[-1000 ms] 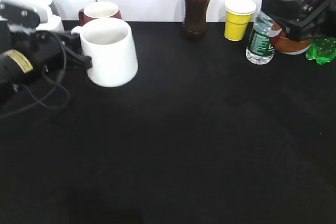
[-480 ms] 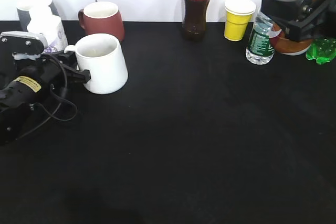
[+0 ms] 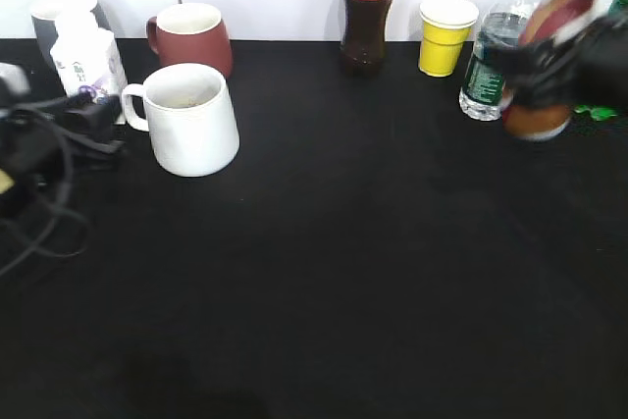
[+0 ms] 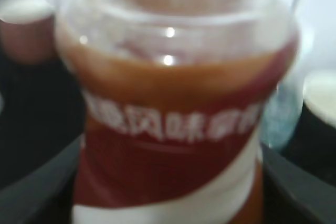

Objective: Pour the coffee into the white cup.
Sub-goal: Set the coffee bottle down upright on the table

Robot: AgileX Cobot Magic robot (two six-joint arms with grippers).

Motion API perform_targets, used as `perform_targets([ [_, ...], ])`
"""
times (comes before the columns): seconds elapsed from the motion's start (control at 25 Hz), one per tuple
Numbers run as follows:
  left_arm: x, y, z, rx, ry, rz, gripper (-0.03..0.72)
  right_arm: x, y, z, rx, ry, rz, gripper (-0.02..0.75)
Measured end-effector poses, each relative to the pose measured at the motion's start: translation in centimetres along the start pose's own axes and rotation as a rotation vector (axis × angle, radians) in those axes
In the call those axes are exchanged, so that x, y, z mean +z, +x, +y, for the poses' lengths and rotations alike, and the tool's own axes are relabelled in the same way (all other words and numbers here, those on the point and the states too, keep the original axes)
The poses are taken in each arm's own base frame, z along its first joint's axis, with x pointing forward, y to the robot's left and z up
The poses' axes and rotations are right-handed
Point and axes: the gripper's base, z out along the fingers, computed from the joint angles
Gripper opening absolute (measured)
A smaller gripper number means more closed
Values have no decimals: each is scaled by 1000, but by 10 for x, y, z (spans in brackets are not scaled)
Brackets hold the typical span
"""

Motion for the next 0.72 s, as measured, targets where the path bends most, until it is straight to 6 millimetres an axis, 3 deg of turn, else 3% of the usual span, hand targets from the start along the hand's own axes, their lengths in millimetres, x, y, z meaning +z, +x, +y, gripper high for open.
perform_targets([
  [0.12,-23,-18,-6,16,36,-43,281,25,28,-8,39,24,-24,513],
  [0.24,-30,-33,-11,40,69,-54,281,47,63,-13,32,46,-78,513],
  [0.36,-35,-43,-16,77,118,-59,281,57,88,-19,7,96,-86,513],
  [0.56,-37,-44,-19,96,142,-49,281,59,94,-18,-2,82,-120,513],
  [0.72,-41,-53,-19,107,137,-55,281,55,96,-17,38,89,-12,629],
])
